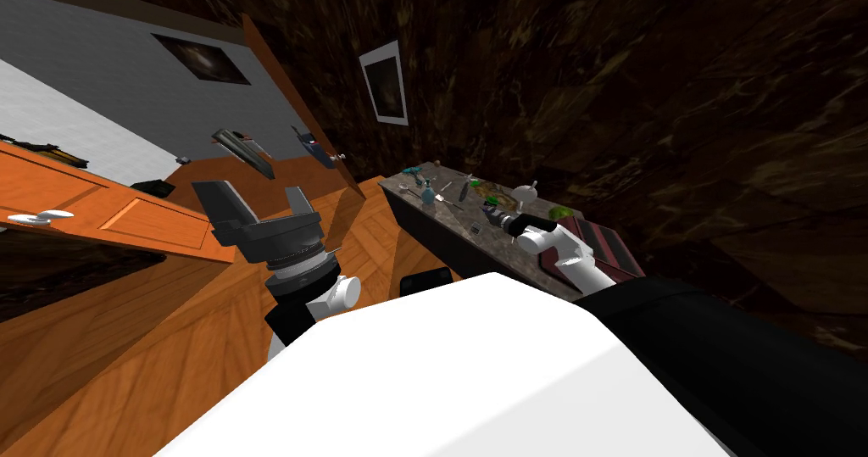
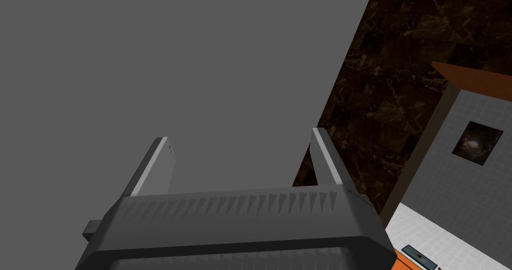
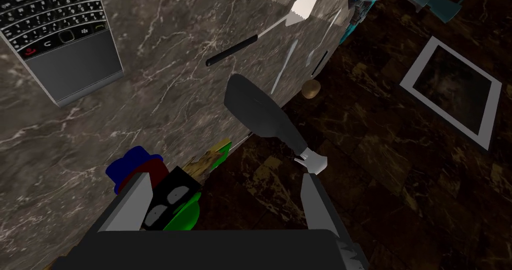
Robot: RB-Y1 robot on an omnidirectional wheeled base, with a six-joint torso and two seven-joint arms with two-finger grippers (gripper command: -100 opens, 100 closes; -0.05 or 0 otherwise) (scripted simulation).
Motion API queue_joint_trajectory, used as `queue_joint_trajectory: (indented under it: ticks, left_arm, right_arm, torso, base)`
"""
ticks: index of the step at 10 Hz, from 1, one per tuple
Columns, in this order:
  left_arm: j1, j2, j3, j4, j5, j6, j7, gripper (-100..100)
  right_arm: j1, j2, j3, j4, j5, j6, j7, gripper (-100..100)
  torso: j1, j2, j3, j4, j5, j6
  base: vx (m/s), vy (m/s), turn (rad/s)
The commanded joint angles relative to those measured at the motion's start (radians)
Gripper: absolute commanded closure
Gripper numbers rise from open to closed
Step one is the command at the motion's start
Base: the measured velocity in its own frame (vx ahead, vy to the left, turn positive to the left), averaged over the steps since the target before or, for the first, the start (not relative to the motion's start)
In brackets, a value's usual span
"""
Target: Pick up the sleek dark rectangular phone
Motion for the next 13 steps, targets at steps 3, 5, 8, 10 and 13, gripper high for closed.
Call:
queue_joint_trajectory:
  ticks: [3, 5, 8, 10, 13]
  left_arm:
    - [0.0, 0.0, 0.0, 0.0, 0.0, 0.0, 0.0, 0]
    - [0.0, 0.0, 0.0, 0.0, 0.0, 0.0, 0.0, 0]
    - [0.0, 0.0, 0.0, 0.0, 0.0, 0.0, 0.0, 0]
    - [0.0, 0.0, 0.0, 0.0, 0.0, 0.0, 0.0, 0]
    - [0.0, 0.0, 0.0, 0.0, 0.0, 0.0, 0.0, 0]
  right_arm:
    - [0.012, -0.069, 0.014, 0.022, -0.046, 0.101, 0.012, -100]
    - [0.02, -0.101, 0.022, 0.035, -0.068, 0.154, 0.019, -100]
    - [0.028, -0.133, 0.031, 0.047, -0.089, 0.228, 0.026, -100]
    - [0.036, -0.163, 0.04, 0.06, -0.109, 0.277, 0.032, -100]
    - [0.051, -0.219, 0.059, 0.083, -0.146, 0.368, 0.043, -100]
  torso:
    - [0.0, -0.001, 0.0, 0.0, 0.0, 0.0]
    - [0.0, -0.001, -0.001, 0.0, 0.0, 0.0]
    - [0.001, -0.002, -0.001, 0.0, 0.0, 0.0]
    - [0.0, -0.001, -0.001, 0.0, 0.0, 0.0]
    - [0.0, -0.001, 0.0, 0.0, 0.0, 0.0]
  base:
    - [0.041, 0.018, 0.079]
    - [0.045, 0.022, 0.057]
    - [0.048, 0.02, 0.058]
    - [0.044, 0.016, 0.054]
    - [0.049, 0.012, 0.066]
